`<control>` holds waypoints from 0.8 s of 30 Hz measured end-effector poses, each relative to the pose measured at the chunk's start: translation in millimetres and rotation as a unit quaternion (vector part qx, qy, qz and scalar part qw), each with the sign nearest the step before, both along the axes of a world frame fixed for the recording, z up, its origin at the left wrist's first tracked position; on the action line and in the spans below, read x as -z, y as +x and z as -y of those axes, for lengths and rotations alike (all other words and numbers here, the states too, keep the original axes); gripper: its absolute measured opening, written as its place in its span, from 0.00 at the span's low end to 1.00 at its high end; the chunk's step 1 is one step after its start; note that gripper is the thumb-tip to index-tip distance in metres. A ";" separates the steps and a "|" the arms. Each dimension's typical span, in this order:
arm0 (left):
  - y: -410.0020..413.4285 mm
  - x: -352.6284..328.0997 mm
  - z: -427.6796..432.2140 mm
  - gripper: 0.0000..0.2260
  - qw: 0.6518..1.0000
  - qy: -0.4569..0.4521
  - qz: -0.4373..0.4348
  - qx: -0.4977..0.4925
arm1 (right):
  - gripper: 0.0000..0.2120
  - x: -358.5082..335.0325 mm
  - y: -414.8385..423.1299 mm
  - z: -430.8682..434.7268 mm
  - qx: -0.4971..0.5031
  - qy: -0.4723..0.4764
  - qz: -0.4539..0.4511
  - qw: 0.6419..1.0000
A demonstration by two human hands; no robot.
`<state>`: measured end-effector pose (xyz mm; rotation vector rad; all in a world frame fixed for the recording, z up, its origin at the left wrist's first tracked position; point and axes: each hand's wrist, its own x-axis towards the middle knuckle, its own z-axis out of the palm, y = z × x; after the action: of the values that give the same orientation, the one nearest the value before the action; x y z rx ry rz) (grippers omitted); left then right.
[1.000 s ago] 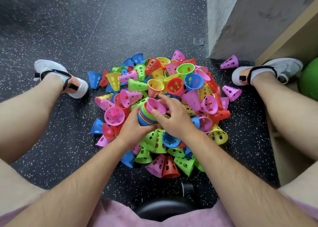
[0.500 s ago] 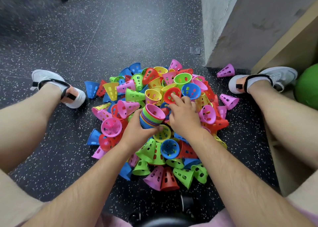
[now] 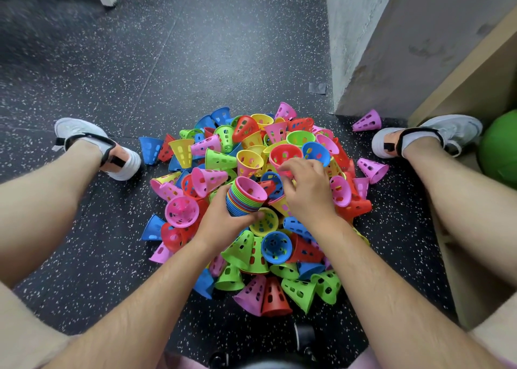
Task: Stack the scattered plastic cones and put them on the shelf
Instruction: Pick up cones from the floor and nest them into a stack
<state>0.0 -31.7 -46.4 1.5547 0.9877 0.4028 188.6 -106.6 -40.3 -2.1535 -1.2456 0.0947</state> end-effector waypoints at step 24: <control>26.7 -3.7 5.0 0.28 1.000 0.014 0.011 -0.024 | 0.11 -16.3 -20.6 9.8 -0.059 0.026 -0.224 0.973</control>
<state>26.7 -36.7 -42.7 1.5504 1.0072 0.4682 168.1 -116.5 -24.0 -1.8729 -1.0908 0.5593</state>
